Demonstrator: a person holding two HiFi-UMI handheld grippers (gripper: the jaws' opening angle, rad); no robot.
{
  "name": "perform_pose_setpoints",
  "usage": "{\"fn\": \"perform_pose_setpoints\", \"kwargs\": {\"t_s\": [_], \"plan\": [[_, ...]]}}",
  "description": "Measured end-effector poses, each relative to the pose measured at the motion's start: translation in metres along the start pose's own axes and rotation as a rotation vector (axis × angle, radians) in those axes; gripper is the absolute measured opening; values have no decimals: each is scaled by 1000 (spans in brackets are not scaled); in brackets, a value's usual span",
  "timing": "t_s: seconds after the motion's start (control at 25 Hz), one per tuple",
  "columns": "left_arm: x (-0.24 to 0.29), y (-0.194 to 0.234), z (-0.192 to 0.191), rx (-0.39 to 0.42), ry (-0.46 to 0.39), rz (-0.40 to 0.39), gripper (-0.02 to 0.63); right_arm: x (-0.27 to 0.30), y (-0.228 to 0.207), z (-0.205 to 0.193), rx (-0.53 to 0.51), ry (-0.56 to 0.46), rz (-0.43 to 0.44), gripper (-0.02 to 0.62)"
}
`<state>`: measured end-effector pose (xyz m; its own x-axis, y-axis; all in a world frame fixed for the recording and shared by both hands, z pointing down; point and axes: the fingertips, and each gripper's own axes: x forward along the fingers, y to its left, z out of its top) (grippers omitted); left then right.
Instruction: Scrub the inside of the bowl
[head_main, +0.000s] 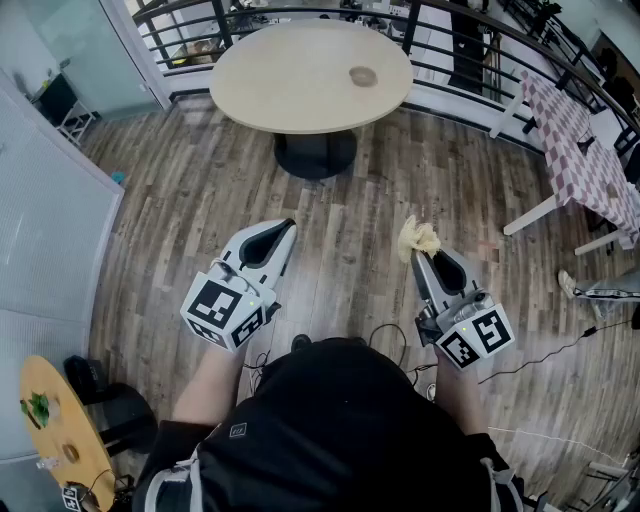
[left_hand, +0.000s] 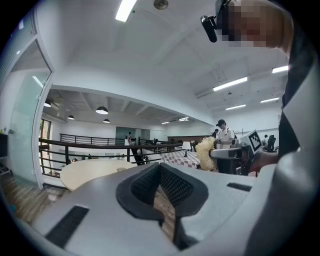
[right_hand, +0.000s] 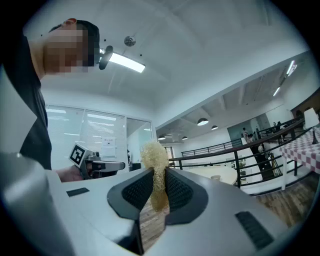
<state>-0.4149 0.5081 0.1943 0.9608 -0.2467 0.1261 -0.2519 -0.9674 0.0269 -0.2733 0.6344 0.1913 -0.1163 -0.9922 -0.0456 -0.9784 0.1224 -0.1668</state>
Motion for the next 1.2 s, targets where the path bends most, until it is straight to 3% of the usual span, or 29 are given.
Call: {"fn": "perform_pose_setpoints", "kwargs": {"t_s": [0.36, 0.6, 0.8, 1.2], "plan": [[18, -26, 0, -1, 13, -10, 8, -28, -24, -4, -3, 10, -15, 75], [32, -45, 0, -9, 22, 25, 8, -64, -53, -1, 86, -28, -10, 77], [42, -65, -4, -18, 20, 23, 8, -84, -64, -4, 89, -12, -3, 77], [102, -37, -28, -88, 27, -9, 8, -51, -106, -11, 92, 20, -23, 77]]}}
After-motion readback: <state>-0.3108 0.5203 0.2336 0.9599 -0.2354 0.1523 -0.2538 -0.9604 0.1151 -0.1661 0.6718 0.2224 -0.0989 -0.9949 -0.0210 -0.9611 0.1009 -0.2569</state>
